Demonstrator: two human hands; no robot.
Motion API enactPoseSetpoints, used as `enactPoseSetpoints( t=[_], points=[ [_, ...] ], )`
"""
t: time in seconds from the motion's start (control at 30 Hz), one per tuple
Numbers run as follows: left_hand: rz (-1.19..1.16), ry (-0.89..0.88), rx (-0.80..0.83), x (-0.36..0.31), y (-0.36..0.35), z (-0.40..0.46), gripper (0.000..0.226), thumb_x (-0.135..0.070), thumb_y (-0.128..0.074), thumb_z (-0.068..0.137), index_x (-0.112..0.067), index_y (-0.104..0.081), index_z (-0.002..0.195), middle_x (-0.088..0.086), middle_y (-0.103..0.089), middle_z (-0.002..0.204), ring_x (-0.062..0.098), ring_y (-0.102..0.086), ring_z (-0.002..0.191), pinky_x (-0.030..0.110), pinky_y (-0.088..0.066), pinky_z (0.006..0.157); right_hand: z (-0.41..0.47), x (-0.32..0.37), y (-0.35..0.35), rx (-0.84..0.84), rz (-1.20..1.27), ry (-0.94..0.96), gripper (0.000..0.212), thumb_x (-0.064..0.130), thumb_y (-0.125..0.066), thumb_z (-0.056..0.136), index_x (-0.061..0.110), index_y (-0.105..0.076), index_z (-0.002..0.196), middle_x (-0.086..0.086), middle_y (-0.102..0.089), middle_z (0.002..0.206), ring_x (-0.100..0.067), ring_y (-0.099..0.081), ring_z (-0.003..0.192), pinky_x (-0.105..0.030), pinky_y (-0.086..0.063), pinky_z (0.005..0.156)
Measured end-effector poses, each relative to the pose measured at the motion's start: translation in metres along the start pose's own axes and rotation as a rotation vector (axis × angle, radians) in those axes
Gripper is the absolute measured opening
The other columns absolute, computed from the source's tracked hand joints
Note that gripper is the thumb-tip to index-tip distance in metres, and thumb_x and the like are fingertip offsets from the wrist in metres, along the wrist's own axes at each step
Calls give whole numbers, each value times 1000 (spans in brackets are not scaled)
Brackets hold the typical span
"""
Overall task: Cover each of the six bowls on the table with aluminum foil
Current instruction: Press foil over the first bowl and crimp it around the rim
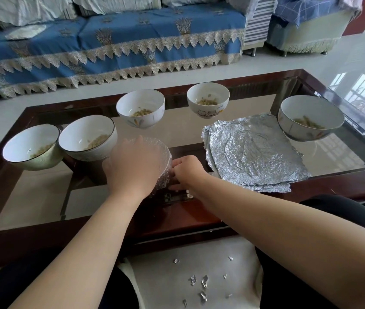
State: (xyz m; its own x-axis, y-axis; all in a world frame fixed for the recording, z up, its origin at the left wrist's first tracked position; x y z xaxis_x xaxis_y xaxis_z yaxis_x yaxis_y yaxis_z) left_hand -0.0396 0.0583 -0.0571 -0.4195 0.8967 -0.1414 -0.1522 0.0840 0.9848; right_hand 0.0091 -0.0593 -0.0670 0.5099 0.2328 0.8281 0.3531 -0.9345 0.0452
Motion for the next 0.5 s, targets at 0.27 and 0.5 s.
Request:
enactPoseSetpoints(
  t=[0.27, 0.5],
  points=[
    [9, 3, -15, 0, 0, 1, 74, -63, -8, 95, -23, -22, 156, 14, -25, 160, 33, -19, 147, 53, -21, 113, -29, -3, 10, 82, 52, 57, 26, 12, -33, 101, 6, -59, 102, -8, -57, 98, -20, -57, 82, -38, -52, 73],
    [-14, 19, -4, -1, 1, 1, 70, -61, -15, 98, -22, -22, 156, 14, -23, 161, 32, -17, 148, 52, -19, 114, -34, -15, -6, -54, -120, 314, 38, 39, -38, 94, 7, -48, 77, -3, -46, 65, -17, -41, 60, -36, -42, 60]
  ],
)
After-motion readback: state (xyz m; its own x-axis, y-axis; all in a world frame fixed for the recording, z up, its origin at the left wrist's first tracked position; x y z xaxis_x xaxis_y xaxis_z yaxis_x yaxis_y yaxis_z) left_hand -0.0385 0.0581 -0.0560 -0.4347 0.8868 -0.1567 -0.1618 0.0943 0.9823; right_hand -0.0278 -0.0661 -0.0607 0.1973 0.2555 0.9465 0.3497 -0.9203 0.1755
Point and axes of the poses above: each hand's wrist, its own z-axis towards the middle knuckle, its own y-axis out of the back of the hand, x = y × z, the point moved 1 cm from there along z, towards the middle knuckle
